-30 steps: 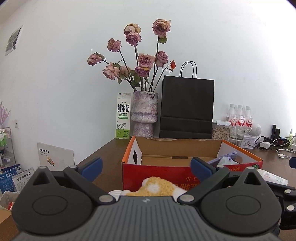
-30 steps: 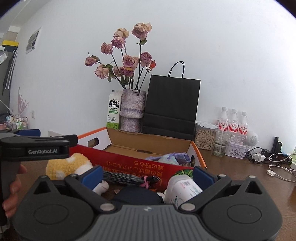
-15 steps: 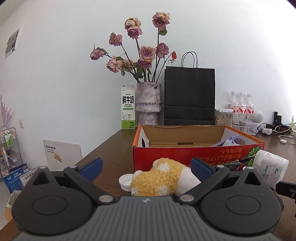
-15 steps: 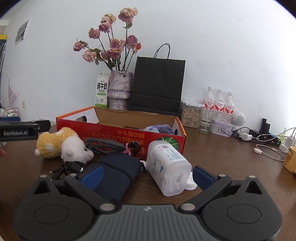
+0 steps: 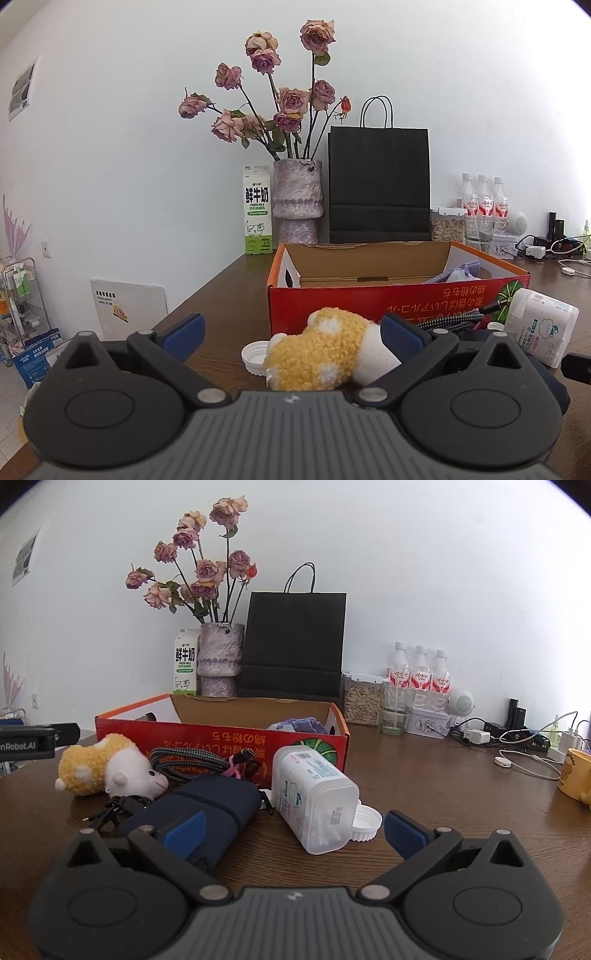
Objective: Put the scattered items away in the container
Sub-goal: 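Move both tools back to the items beside the box, then grasp the white bottle with the right tool while the left grasps the plush toy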
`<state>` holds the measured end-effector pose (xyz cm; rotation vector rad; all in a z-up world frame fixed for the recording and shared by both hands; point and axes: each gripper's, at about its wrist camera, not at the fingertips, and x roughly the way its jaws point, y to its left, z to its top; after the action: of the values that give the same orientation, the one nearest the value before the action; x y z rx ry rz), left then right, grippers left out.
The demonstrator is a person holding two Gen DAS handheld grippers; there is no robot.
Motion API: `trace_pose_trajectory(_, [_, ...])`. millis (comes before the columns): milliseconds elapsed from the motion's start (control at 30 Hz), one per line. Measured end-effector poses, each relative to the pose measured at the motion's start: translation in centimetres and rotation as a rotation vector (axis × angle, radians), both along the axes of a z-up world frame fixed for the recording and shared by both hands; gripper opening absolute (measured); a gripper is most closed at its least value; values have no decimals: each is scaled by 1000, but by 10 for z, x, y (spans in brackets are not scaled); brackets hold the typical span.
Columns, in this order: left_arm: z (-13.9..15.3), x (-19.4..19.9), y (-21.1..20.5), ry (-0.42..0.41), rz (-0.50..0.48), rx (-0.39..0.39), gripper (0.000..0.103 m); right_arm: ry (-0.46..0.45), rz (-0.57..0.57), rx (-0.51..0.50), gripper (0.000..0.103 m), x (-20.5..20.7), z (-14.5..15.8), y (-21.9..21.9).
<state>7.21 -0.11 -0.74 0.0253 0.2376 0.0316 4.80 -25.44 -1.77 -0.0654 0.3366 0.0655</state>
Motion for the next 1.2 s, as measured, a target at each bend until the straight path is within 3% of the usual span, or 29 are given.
trace_pose_trajectory(300, [-16, -7, 7, 80, -22, -23, 103, -15, -3, -56, 103, -3, -1, 10])
trace_pose_trajectory(567, [-12, -6, 8, 66, -24, -28, 103, -10, 1, -70, 103, -3, -2, 12])
trace_pose_trajectory(633, [-10, -7, 8, 25, 4, -22, 103, -10, 3, -70, 103, -3, -2, 12])
trace_pose_trajectory(800, [-12, 5, 13, 101, -28, -65, 103, -4, 1, -66, 103, -1, -2, 12])
trace_pose_trajectory(1200, [-12, 2, 12, 94, -2, -68, 103, -5, -1, -67, 103, -1, -2, 11])
